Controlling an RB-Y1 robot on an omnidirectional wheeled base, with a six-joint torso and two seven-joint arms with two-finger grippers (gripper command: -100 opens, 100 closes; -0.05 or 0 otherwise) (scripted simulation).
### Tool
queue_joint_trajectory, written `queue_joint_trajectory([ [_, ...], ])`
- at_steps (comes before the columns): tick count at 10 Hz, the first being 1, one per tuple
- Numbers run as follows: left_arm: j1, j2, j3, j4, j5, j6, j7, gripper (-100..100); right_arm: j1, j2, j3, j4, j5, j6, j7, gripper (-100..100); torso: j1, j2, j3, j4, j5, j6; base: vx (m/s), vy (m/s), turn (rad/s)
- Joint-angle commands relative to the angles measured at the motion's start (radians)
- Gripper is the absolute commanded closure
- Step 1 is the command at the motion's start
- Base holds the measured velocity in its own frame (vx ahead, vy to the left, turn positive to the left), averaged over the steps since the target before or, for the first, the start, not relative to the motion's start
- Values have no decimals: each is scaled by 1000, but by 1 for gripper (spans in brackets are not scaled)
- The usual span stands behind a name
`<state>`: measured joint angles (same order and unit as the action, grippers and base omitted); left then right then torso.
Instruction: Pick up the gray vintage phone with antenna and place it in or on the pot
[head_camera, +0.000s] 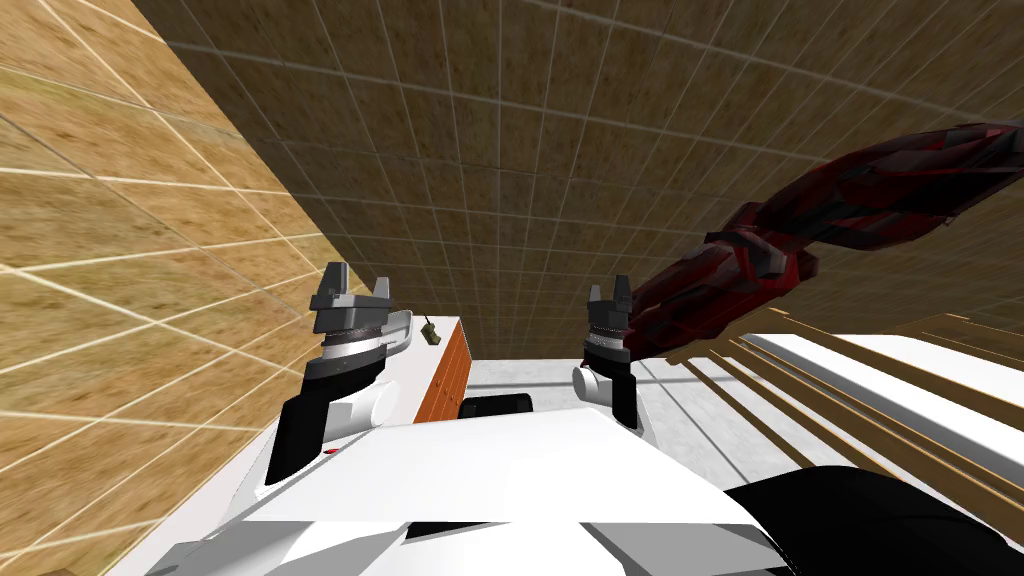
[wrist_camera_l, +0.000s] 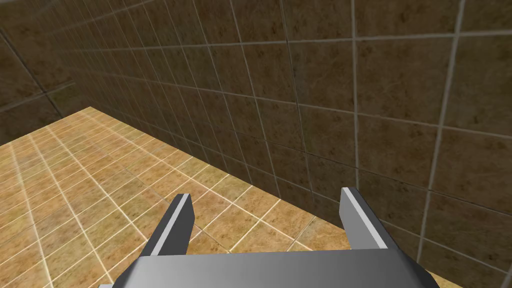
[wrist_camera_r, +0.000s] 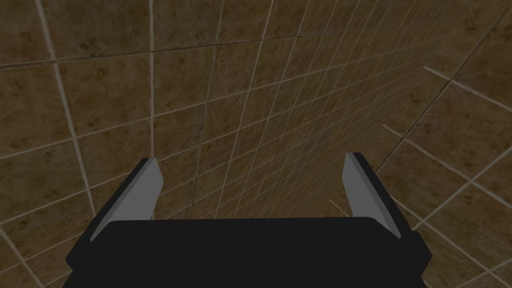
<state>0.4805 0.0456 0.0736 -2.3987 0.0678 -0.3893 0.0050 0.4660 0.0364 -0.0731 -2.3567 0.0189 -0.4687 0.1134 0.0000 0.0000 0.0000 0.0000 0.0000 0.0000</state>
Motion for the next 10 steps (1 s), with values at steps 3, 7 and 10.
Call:
queue_joint_trajectory([
  [3, -4, 45, 21, 61, -9, -9, -17, -100, 0, 0, 0, 0, 0, 0, 0, 0, -7, 3, 2, 1, -1, 0, -46, -94, 12],
  [7, -12, 62, 51, 150, -24, -23, -45, -100, 0, 0, 0, 0, 0, 0, 0, 0, -4, 3, 2, 1, -1, 0, -47, -71, 23],
  [10, -20, 68, 78, 237, -41, -38, -74, -100, 0, 0, 0, 0, 0, 0, 0, 0, -4, 4, 3, 1, -1, 0, -66, -61, 28],
])
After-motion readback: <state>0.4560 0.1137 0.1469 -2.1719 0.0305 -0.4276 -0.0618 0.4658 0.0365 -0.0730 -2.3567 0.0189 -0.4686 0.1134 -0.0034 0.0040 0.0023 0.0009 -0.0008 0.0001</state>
